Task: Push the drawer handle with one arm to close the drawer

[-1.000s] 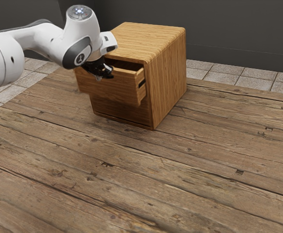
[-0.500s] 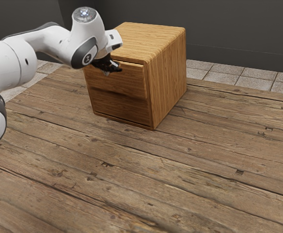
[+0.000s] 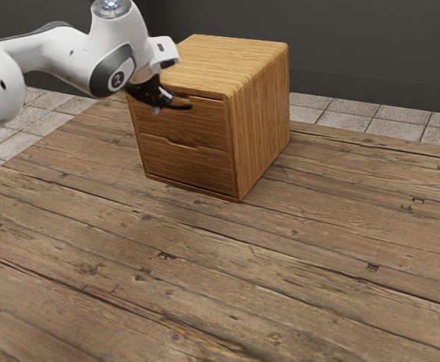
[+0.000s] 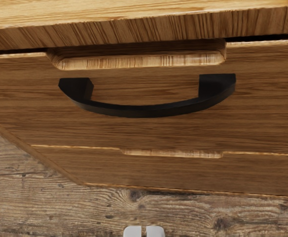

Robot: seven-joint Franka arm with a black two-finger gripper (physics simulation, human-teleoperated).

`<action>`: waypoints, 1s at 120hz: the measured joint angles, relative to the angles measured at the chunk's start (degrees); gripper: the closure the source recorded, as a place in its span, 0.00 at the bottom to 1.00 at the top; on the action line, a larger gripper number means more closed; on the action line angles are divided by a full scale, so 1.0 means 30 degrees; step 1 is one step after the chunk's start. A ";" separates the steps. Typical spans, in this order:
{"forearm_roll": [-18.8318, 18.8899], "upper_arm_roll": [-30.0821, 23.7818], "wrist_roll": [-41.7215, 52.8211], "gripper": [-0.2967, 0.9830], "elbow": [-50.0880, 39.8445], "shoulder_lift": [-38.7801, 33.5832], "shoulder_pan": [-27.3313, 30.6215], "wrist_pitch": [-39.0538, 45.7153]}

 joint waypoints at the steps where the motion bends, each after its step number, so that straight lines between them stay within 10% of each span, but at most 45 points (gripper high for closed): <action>1: -0.0004 0.0002 0.0004 0.85 -0.0195 -0.0247 -0.0057 -0.0076; 35: -0.0798 0.0094 0.0175 0.83 -0.5450 -0.6502 -0.1419 -0.3127; 55: -0.1876 0.0248 0.0235 0.56 -0.6912 -0.8698 -0.1896 -0.5639; 120: -0.1498 0.0210 0.0327 0.26 -0.5322 -0.9029 -0.3091 -1.0891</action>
